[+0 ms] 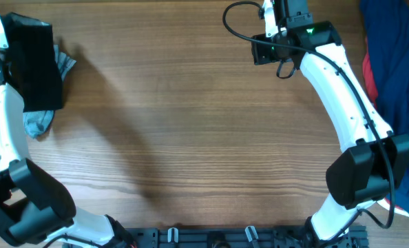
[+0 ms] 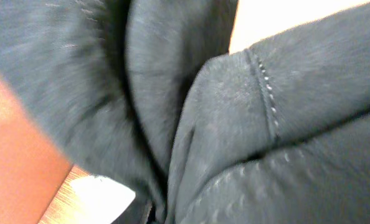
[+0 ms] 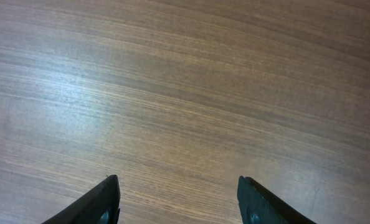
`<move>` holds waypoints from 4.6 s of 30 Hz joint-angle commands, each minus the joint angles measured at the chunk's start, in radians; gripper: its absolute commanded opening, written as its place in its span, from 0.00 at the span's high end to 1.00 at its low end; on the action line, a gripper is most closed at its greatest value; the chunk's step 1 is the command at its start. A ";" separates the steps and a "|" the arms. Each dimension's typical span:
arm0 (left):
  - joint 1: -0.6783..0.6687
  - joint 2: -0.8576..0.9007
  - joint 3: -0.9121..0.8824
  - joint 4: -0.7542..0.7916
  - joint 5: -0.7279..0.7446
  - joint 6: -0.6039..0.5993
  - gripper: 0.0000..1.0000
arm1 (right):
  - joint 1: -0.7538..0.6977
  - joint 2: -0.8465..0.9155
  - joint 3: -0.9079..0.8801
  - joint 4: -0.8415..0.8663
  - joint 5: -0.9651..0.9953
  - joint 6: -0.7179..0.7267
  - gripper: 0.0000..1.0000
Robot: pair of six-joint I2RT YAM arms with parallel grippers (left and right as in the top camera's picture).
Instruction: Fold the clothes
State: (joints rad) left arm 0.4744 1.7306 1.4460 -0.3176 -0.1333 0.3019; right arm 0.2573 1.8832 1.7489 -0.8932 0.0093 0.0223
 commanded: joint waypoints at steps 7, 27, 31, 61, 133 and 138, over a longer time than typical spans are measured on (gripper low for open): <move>0.219 0.079 0.007 0.094 0.000 -0.068 0.00 | 0.000 0.006 0.000 -0.014 0.017 0.003 0.39; -0.169 0.039 0.007 -0.038 0.300 -0.187 0.00 | 0.000 0.008 -0.002 0.005 -0.172 0.024 0.01; -0.326 0.047 0.007 -0.041 0.300 -0.233 0.00 | -0.020 0.009 -0.010 0.001 -0.168 0.232 0.00; -0.503 -0.439 -0.163 -0.882 0.448 -0.380 0.00 | 0.084 -0.588 -0.153 -0.349 0.029 0.297 0.00; -0.512 -1.004 -0.412 -0.801 0.386 -0.396 0.00 | -0.139 -1.880 -1.691 0.777 -0.047 0.051 0.00; -0.512 -1.004 -0.412 -0.800 0.386 -0.396 0.00 | -0.139 -1.880 -1.691 0.776 -0.013 0.076 0.00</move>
State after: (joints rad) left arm -0.0311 0.7273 1.0370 -1.1210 0.2592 -0.0883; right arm 0.1230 0.0174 0.0582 -0.1211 -0.0399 0.0650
